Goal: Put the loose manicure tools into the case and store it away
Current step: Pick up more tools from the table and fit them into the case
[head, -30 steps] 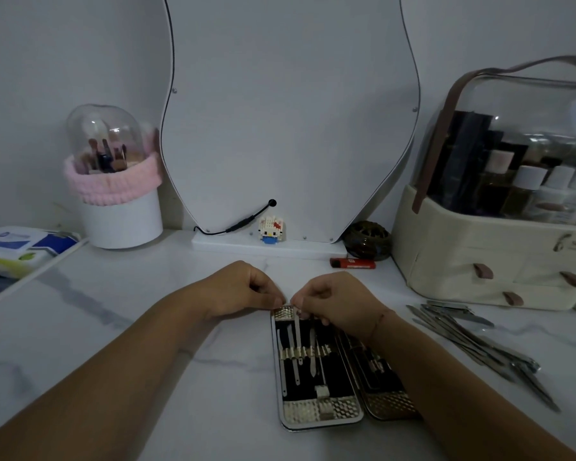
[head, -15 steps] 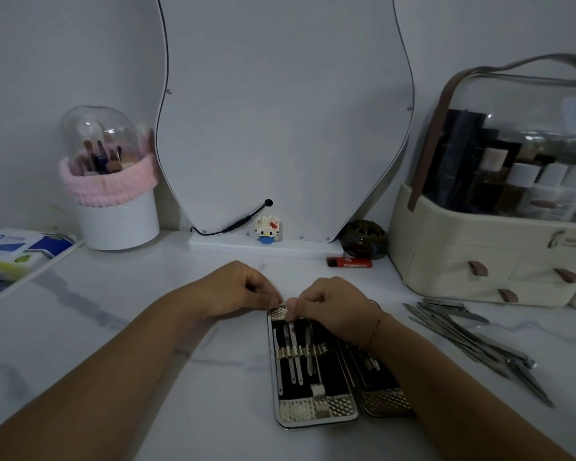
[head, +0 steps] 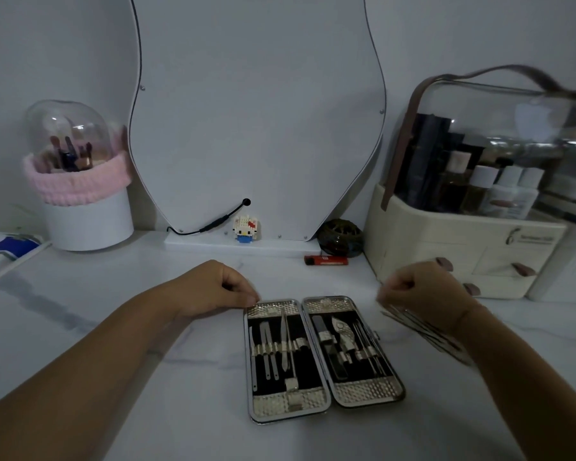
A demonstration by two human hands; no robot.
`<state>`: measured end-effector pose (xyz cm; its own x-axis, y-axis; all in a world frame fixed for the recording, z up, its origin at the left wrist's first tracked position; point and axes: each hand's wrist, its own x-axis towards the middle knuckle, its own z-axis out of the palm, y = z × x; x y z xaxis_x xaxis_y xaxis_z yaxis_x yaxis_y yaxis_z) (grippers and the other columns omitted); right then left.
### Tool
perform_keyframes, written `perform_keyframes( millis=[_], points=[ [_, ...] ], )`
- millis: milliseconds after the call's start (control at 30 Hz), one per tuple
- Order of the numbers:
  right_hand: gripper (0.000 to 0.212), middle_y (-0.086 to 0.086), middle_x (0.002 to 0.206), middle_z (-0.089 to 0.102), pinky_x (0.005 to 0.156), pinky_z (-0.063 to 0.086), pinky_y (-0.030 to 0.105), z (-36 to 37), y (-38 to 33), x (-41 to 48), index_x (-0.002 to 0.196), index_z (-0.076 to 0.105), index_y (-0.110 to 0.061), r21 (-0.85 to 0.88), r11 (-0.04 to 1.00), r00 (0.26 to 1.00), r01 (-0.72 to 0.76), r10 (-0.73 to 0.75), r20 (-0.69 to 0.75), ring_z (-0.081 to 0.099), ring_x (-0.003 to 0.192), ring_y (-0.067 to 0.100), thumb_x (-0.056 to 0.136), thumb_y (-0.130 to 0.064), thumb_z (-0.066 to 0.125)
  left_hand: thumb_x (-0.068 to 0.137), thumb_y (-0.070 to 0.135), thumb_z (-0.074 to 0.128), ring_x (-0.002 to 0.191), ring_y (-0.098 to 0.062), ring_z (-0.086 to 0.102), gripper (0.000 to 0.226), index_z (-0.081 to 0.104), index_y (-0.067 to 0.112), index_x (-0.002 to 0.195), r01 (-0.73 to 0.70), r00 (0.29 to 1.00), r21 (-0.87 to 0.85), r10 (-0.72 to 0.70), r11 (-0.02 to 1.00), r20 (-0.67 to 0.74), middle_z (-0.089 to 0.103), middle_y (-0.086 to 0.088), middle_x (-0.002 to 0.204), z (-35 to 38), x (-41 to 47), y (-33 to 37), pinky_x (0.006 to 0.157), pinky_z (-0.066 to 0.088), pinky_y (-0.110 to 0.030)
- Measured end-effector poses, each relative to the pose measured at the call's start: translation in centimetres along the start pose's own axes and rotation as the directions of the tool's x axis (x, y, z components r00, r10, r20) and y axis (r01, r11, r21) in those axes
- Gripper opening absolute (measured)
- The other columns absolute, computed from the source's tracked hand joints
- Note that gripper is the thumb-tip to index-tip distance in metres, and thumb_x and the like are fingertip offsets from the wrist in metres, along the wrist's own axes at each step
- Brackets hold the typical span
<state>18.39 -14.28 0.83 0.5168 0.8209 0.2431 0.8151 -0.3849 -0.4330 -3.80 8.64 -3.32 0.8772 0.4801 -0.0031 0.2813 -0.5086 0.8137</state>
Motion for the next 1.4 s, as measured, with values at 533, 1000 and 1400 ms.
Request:
perform_keyframes(
  millis=[533, 1000, 1400],
  points=[
    [0.018, -0.003, 0.059, 0.06, 0.051, 0.034, 0.012, 0.1, 4.1, -1.5, 0.06, 0.067, -0.022, -0.168, 0.983, 0.989, -0.072, 0.092, 0.116, 0.049, 0.052, 0.005, 0.077, -0.026, 0.069, 0.059, 0.046, 0.074, 0.081, 0.003, 0.066, 0.022, 0.077, 0.032, 0.075, -0.041, 0.999, 0.008, 0.041, 0.999, 0.016, 0.076, 0.009, 0.086, 0.0, -0.1, 0.1, 0.075, 0.043, -0.009],
    [0.022, 0.008, 0.066, 0.063, 0.049, 0.048, 0.017, 2.5, -5.1, -0.7, 0.104, 0.057, -0.01, 0.673, 0.731, 0.961, -0.113, -0.091, 0.261, 0.056, 0.05, 0.008, 0.083, -0.006, 0.06, 0.078, 0.021, 0.074, 0.08, 0.004, 0.065, 0.008, 0.077, 0.029, 0.078, 0.021, 1.0, 0.014, -0.021, 1.0, -0.013, 0.076, 0.01, 0.084, 0.0, -0.3, 0.2, 0.078, 0.043, -0.013],
    [0.016, -0.004, 0.041, 0.057, 0.038, 0.038, 0.011, 7.5, -9.0, 1.9, 0.094, 0.063, -0.01, 0.595, 0.797, 0.971, -0.11, -0.043, 0.237, 0.042, 0.033, 0.003, 0.08, -0.011, 0.067, 0.079, 0.021, 0.073, 0.07, 0.006, 0.06, 0.006, 0.077, 0.023, 0.084, 0.017, 1.0, 0.049, -0.017, 0.999, -0.006, 0.072, 0.014, 0.072, -0.1, 0.2, -0.1, 0.069, 0.043, -0.01]
  ],
)
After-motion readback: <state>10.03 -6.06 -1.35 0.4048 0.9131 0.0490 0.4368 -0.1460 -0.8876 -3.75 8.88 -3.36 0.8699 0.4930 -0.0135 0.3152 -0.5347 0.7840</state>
